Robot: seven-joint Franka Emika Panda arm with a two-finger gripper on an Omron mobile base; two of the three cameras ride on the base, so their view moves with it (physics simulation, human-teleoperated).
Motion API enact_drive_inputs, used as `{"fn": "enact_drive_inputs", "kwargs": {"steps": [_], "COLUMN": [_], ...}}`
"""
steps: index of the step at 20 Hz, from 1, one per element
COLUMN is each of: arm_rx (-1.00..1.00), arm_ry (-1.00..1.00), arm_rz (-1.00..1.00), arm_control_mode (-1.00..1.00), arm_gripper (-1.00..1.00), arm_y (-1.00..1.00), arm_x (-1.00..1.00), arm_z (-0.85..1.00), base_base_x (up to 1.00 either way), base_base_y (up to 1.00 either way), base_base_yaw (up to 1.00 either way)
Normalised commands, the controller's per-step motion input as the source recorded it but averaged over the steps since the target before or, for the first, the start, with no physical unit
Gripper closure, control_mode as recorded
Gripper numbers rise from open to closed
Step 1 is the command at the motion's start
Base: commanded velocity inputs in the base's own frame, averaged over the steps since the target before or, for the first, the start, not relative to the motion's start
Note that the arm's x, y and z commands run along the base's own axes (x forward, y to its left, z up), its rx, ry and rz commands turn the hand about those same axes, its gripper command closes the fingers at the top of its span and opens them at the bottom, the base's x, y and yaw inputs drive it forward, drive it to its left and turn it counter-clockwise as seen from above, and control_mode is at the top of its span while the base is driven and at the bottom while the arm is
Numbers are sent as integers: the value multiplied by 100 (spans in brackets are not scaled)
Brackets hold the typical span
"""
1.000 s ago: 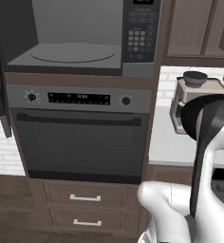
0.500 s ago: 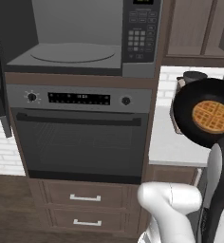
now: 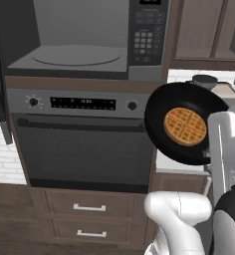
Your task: Open the microwave, place the bowl with waffle inside the microwave, then close the microwave door and turn it on.
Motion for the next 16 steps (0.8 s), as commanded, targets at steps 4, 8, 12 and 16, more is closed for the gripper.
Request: {"fn": "enact_drive_inputs", "kwargs": {"steps": [4, 8, 12, 16], "arm_rx": [13, 13, 19, 17], "arm_ry": [-5, -27, -22, -18], "arm_rz": [12, 6, 0, 0], "arm_control_mode": [-100, -100, -100, -100], "arm_gripper": [100, 100, 100, 100], "arm_y": [80, 60, 4, 0], "arm_x": [14, 56, 78, 77], "arm_z": [3, 5, 24, 40], "base_base_x": [0, 0, 0, 0], "base_base_y": [0, 0, 0, 0], "base_base_yaw": [0, 0, 0, 0]}}
